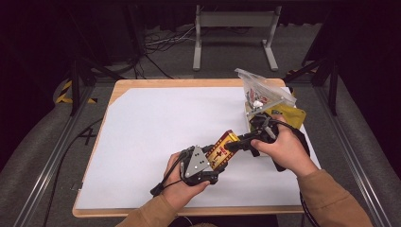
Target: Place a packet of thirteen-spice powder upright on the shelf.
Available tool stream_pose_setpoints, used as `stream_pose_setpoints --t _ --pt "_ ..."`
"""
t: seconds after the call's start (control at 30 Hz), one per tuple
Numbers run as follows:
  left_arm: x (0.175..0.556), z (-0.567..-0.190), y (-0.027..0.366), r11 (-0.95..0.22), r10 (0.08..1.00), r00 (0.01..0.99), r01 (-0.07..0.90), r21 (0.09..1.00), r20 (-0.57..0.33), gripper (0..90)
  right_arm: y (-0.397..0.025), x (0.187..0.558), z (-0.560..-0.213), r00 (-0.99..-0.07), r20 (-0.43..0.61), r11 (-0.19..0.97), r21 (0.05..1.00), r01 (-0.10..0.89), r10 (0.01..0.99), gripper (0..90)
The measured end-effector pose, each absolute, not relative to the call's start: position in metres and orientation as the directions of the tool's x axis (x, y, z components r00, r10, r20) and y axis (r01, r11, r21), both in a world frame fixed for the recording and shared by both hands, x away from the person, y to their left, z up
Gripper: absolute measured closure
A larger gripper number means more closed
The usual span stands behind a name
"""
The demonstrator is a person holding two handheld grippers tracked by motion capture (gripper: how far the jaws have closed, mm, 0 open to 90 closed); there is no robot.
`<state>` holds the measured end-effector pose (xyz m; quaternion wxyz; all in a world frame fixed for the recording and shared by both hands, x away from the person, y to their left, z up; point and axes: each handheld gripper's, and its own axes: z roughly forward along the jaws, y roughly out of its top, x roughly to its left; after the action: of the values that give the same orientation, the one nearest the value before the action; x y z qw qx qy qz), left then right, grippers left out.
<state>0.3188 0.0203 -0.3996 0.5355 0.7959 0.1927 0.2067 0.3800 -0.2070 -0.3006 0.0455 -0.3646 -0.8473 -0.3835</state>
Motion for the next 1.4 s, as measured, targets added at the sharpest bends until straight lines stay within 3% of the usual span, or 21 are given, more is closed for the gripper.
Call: stream_pose_setpoints --t 0.27,0.57,1.4 --pt "0.320 -0.398 0.019 -0.350 0.516 0.850 0.101 0.931 0.102 29.4 -0.205 0.377 -0.296 -0.727 0.369 0.428 0.621 0.657 0.580 67.1" --pt "0.329 -0.394 0.029 -0.354 0.509 0.859 0.150 0.923 0.055 16.7 -0.213 0.374 -0.274 -0.771 0.276 0.473 0.657 0.587 0.574 67.5" --pt "0.342 -0.380 0.117 -0.313 0.626 0.779 0.244 0.918 0.007 16.2 -0.260 0.382 -0.238 -0.852 -0.002 0.649 0.648 0.398 0.524 67.5"
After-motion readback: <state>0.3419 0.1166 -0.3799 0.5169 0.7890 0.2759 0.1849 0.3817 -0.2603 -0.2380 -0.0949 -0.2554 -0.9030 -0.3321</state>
